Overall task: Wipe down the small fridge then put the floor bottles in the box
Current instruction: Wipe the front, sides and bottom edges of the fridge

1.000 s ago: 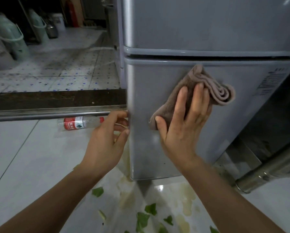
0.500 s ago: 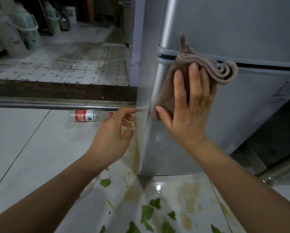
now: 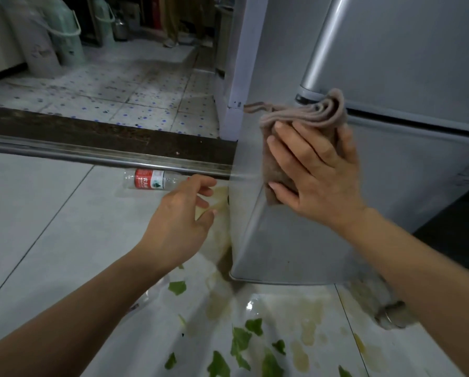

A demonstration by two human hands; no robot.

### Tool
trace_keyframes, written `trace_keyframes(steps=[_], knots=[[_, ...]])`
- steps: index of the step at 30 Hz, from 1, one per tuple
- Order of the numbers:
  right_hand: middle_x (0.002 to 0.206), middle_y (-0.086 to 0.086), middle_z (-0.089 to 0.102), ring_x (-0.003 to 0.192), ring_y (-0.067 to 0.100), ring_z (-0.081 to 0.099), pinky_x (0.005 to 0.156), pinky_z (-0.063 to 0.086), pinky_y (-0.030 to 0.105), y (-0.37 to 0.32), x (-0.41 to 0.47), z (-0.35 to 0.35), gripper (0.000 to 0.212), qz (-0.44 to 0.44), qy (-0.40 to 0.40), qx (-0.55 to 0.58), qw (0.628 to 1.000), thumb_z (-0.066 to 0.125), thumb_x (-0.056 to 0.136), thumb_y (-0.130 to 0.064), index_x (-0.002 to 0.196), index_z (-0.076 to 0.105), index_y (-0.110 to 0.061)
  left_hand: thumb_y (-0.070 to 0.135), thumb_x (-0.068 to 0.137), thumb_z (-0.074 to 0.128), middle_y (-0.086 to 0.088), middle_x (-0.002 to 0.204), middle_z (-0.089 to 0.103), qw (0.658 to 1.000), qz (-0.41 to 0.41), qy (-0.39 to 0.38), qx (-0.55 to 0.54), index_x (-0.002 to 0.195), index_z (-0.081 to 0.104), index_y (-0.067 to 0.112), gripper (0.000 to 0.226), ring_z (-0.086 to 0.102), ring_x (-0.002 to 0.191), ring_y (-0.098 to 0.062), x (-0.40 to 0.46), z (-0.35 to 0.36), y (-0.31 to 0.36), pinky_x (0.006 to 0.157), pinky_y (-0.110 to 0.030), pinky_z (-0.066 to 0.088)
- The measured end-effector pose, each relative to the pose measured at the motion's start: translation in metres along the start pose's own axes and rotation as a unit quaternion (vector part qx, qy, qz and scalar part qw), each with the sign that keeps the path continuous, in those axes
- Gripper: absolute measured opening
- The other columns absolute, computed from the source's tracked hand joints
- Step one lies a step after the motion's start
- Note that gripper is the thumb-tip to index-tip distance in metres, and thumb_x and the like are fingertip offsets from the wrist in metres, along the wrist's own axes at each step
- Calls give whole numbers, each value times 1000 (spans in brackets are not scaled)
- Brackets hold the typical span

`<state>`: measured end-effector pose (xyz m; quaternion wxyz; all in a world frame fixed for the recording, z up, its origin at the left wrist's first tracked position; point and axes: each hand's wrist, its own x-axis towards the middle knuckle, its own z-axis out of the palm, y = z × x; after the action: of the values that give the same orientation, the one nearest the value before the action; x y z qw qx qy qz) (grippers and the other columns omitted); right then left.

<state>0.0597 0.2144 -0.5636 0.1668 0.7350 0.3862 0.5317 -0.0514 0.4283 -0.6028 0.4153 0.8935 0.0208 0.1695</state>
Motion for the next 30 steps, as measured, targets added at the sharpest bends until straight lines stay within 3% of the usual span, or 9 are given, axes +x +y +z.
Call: trace_keyframes(steps=[6,8,11,13,17,20,24,27,30], knots=[[122,3,65,125,21,42,112,13,46,-37,-22,19,34,-74,-1,8,997,53,85,-34,110,66,-16,14,85,63,9,112,57,999,-34,-6,-5,123,47,27,43,57,96,-7,-2,6,-14,80,-22,49],[116,-2,68,120,17,44,114,8,42,-60,-39,28,30,-105,-41,13,994,57,80,-36,104,66,-21,14,85,63,9,111,57,999,-40,-9,0,123,47,27,43,57,95,-7,-3,8,-19,79,-22,48],[109,-6,69,117,15,48,113,16,38,-93,-66,39,34,-161,-144,16,976,67,68,-38,99,70,-24,15,85,64,9,112,57,999,-46,-21,8,123,47,26,43,56,95,-7,-5,13,-23,79,-23,48],[110,-9,68,117,12,55,113,18,37,-110,-81,43,42,-210,-210,0,955,72,63,-42,102,72,-27,15,85,64,8,112,57,998,-48,-27,12,123,47,26,43,56,95,-8,-5,16,-24,79,-23,47],[130,-14,58,127,5,48,115,-4,42,-114,-98,40,60,-280,-242,-18,929,72,66,-45,124,62,-33,13,85,63,7,112,57,999,-24,-33,18,123,48,24,43,56,93,-6,-4,22,-19,75,-19,43],[150,-13,35,141,8,24,117,-8,42,-86,-100,35,68,-216,-169,-9,962,61,78,-25,143,39,-27,11,84,63,8,112,57,999,-5,-41,19,124,47,24,45,55,93,-5,-3,30,-10,74,-14,41],[160,-8,6,147,12,4,118,-2,40,-26,-89,32,54,-65,-39,7,997,31,102,-19,152,11,-23,3,85,57,8,109,57,1000,-1,-30,8,123,46,24,45,56,93,-6,5,48,1,79,-20,46],[155,-3,24,144,18,19,114,15,43,-23,-98,33,60,8,5,60,998,51,96,-26,150,24,-24,2,83,57,7,108,57,1000,-12,-25,3,121,46,23,44,56,92,-8,11,66,7,80,-23,45],[146,-2,34,138,22,28,112,25,46,-52,-138,40,60,-16,-33,95,995,56,90,-24,145,32,-21,10,81,64,10,103,58,999,-1,-37,17,109,46,24,36,57,91,-8,12,82,11,76,-23,42]])
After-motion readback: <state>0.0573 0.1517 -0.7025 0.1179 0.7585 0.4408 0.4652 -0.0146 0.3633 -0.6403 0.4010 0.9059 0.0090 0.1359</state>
